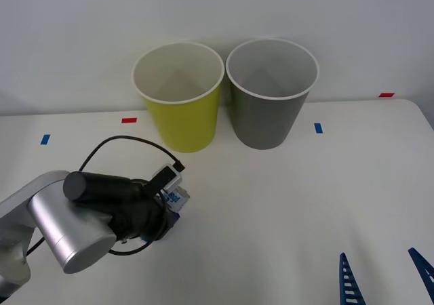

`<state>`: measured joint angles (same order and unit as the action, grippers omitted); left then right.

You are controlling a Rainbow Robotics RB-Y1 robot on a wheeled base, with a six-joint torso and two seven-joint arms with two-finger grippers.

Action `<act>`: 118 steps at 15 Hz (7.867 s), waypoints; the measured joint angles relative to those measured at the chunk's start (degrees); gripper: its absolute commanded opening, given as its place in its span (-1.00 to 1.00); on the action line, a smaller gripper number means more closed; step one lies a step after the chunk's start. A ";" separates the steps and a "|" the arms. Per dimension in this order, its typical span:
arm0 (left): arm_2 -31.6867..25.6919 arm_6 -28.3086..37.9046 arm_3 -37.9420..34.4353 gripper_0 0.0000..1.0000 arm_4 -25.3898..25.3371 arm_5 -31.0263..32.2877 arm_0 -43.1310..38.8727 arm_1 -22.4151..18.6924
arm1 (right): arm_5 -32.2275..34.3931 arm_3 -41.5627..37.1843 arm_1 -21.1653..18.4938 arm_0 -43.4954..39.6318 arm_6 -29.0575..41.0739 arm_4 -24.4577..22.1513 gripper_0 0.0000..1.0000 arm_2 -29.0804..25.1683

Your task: Put cans in the gray bin and PET bottles in the light green bin.

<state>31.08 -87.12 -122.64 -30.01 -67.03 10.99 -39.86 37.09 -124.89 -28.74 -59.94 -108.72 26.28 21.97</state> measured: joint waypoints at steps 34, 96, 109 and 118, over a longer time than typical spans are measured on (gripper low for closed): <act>-54.98 -9.35 -27.37 -1.00 -40.81 3.27 -4.30 10.08 | 0.00 0.00 0.00 0.00 0.00 0.01 1.00 0.00; -2.35 -9.78 38.28 -1.00 -9.95 60.78 35.99 24.27 | 0.00 0.00 0.00 0.00 0.00 0.00 1.00 0.00; 1.27 -10.34 47.41 -0.61 -9.76 72.52 38.30 25.75 | 0.00 0.00 0.00 0.00 0.00 0.00 1.00 0.00; 1.02 -9.31 47.67 1.00 -10.92 71.32 38.73 25.65 | 0.00 0.00 0.00 0.00 0.00 0.00 1.00 0.00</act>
<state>32.09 -96.43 -74.96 -40.93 4.29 49.72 -14.21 37.09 -124.89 -28.74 -59.94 -108.72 26.27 21.97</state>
